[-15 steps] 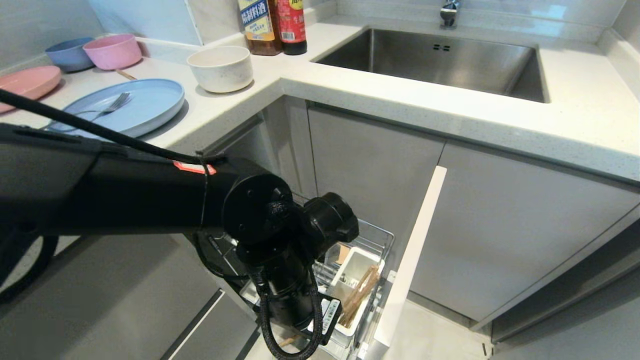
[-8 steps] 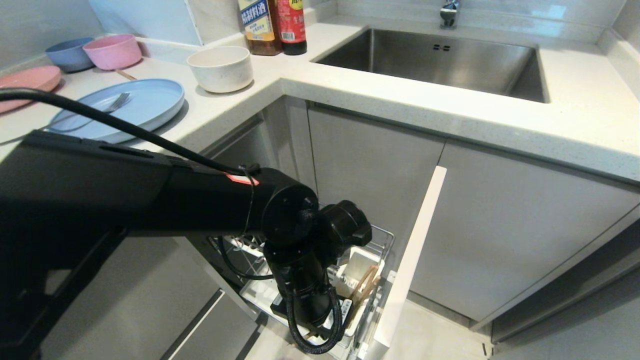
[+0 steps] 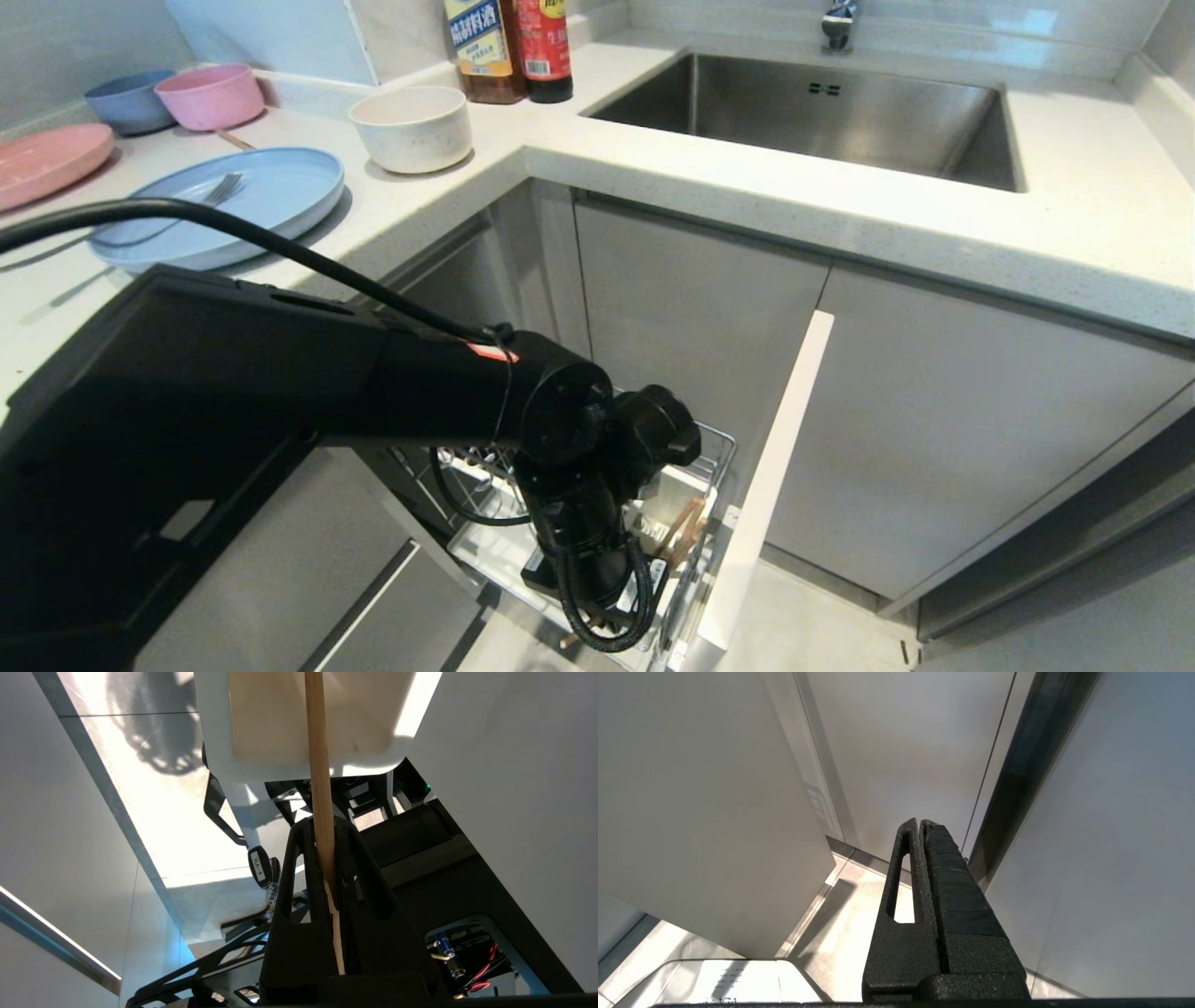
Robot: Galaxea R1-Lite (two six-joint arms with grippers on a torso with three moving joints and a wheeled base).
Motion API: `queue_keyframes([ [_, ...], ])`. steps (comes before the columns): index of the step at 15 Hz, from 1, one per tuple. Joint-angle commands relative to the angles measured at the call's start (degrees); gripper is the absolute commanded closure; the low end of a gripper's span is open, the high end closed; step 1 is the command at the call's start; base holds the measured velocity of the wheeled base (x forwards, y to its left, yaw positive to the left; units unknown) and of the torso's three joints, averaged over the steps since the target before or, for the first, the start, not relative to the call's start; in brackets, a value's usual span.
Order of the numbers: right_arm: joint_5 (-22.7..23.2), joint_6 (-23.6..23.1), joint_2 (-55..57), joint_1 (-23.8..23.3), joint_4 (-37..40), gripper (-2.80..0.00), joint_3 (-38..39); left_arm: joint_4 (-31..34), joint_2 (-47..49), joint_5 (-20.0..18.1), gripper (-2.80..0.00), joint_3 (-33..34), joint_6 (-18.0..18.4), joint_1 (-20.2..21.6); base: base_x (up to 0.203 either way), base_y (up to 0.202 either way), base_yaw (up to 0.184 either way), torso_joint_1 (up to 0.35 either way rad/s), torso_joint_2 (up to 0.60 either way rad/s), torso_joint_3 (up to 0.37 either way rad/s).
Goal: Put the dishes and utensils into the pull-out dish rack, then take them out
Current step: Pick up the chopsticks and place it in the cupboard, then pick up the fork and place it in the cupboard
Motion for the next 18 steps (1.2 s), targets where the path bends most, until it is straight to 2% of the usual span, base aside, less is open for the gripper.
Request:
queue_keyframes([
  [1, 0.0, 0.0, 0.0, 0.0, 0.0, 0.00, 0.1, 0.3, 0.5, 0.0, 0.00, -0.2, -0.1, 0.1, 0.000, 0.000, 0.000, 0.000, 0.00, 0.000],
  [4, 0.0, 0.0, 0.0, 0.0, 0.0, 0.00, 0.1, 0.3, 0.6, 0.0, 0.00, -0.5, -0.1, 0.5, 0.000, 0.000, 0.000, 0.000, 0.00, 0.000],
  [5, 0.0, 0.0, 0.0, 0.0, 0.0, 0.00, 0.1, 0.3, 0.6, 0.0, -2.80, -0.5, -0.1, 0.5, 0.000, 0.000, 0.000, 0.000, 0.00, 0.000],
  [11, 0.0, 0.0, 0.0, 0.0, 0.0, 0.00, 0.0, 0.6, -0.2, 0.1, -2.80, -0.4, -0.3, 0.5, 0.000, 0.000, 0.000, 0.000, 0.00, 0.000],
  [18, 0.0, 0.0, 0.0, 0.0, 0.0, 0.00, 0.1, 1.0, -5.9, 0.5, -2.80, 0.3, -0.7, 0.4, 0.000, 0.000, 0.000, 0.000, 0.00, 0.000],
])
